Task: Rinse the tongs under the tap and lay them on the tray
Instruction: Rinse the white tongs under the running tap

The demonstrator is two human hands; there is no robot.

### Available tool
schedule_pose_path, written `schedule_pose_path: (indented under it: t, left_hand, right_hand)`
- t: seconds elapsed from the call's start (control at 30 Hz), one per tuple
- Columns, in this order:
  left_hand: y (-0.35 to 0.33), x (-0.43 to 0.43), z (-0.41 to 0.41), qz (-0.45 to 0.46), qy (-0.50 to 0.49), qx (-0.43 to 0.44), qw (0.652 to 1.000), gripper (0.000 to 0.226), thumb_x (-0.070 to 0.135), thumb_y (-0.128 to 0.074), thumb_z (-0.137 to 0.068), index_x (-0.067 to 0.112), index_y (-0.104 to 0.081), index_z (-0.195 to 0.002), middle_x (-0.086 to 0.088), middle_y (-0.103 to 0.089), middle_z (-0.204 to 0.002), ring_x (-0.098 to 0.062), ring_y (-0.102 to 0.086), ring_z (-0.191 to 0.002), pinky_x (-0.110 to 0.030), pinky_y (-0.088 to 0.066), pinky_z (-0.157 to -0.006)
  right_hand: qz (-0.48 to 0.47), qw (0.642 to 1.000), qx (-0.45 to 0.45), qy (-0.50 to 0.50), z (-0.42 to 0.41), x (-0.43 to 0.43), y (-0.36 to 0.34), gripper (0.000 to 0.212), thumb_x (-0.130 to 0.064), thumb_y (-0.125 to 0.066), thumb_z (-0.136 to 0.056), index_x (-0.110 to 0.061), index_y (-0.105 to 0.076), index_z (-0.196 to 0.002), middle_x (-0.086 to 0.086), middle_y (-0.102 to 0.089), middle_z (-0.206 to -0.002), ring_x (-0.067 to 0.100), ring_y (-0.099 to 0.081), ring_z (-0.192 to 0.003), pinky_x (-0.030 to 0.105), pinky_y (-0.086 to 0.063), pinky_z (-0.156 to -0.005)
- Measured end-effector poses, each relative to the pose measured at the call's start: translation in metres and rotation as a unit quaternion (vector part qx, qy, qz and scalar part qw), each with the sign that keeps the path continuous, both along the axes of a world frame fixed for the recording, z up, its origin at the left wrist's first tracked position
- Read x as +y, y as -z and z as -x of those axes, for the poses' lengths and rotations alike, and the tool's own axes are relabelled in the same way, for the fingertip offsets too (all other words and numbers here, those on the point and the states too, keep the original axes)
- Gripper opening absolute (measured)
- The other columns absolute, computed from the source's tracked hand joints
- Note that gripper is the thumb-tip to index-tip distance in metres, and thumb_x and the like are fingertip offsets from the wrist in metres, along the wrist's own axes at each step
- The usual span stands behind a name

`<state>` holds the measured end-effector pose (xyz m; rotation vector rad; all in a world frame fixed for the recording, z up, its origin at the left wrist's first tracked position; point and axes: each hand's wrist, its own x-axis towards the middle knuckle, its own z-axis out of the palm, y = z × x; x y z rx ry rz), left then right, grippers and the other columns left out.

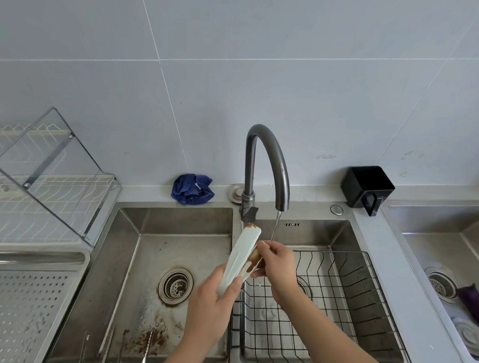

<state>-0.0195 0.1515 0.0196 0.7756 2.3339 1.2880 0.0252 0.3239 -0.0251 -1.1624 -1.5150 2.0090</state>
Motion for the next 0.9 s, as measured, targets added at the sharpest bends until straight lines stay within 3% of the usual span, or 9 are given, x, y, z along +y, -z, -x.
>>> schedule_pose_path:
  t: [0.1,0.27,0.43,0.6,0.73,0.9]
  left_hand:
    - [0.000,0.006,0.000,0.001,0.009,0.007,1.000,0.017,0.041,-0.060,-0.097,0.038,-0.066,-0.113,0.019,-0.063,-0.067,-0.007,-0.053,-0.056,-0.018,-0.039,-0.052]
    - [0.000,0.005,0.007,0.011,0.010,0.007,1.000,0.023,0.046,-0.061,-0.095,0.038,-0.067,-0.116,0.011,-0.064,-0.069,-0.008,-0.054,-0.058,-0.020,-0.040,-0.053]
    - [-0.001,0.008,0.001,0.000,0.023,-0.007,1.000,0.021,0.041,-0.062,-0.096,0.034,-0.069,-0.114,0.018,-0.066,-0.070,-0.005,-0.056,-0.056,-0.016,-0.041,-0.050]
    - [0.000,0.003,0.011,0.021,0.013,0.011,1.000,0.023,0.043,-0.062,-0.095,0.039,-0.069,-0.117,0.019,-0.065,-0.068,-0.007,-0.053,-0.056,-0.024,-0.041,-0.052]
    - [-0.004,0.007,0.005,0.015,0.025,0.017,0.999,0.023,0.042,-0.062,-0.096,0.035,-0.069,-0.117,0.017,-0.062,-0.064,-0.005,-0.055,-0.059,-0.017,-0.040,-0.051]
    - [-0.003,0.008,0.013,0.015,0.008,-0.007,1.000,0.015,0.041,-0.063,-0.096,0.034,-0.070,-0.107,0.009,-0.065,-0.067,-0.010,-0.056,-0.059,-0.029,-0.044,-0.054]
  right_hand:
    - [0.008,0.999,-0.015,0.033,0.000,0.005,0.002,0.032,-0.020,-0.053,-0.104,0.004,-0.070,-0.089,0.006,-0.067,-0.059,0.024,-0.067,-0.051,0.030,-0.055,-0.045]
    - [0.074,0.995,0.059,-0.020,-0.010,0.010,0.003,0.019,-0.004,-0.055,-0.097,0.000,-0.071,-0.106,0.015,-0.077,-0.083,0.026,-0.073,-0.068,0.030,-0.057,-0.052]
    - [0.014,0.999,0.006,0.030,-0.008,0.009,0.001,0.033,-0.025,-0.054,-0.105,-0.003,-0.074,-0.090,0.014,-0.074,-0.067,0.027,-0.069,-0.053,0.029,-0.053,-0.044]
    - [0.085,0.995,0.032,-0.040,-0.010,0.011,-0.003,0.021,-0.005,-0.052,-0.099,0.000,-0.073,-0.103,0.016,-0.078,-0.083,0.027,-0.075,-0.069,0.031,-0.059,-0.055]
    - [0.020,0.999,-0.024,0.015,-0.006,0.013,-0.004,0.029,-0.027,-0.061,-0.102,-0.003,-0.073,-0.089,0.010,-0.071,-0.064,0.023,-0.067,-0.052,0.029,-0.053,-0.043]
    - [0.150,0.986,0.079,0.004,-0.008,0.016,-0.001,0.023,-0.011,-0.055,-0.104,-0.003,-0.070,-0.118,0.016,-0.079,-0.099,0.028,-0.075,-0.077,0.031,-0.059,-0.054]
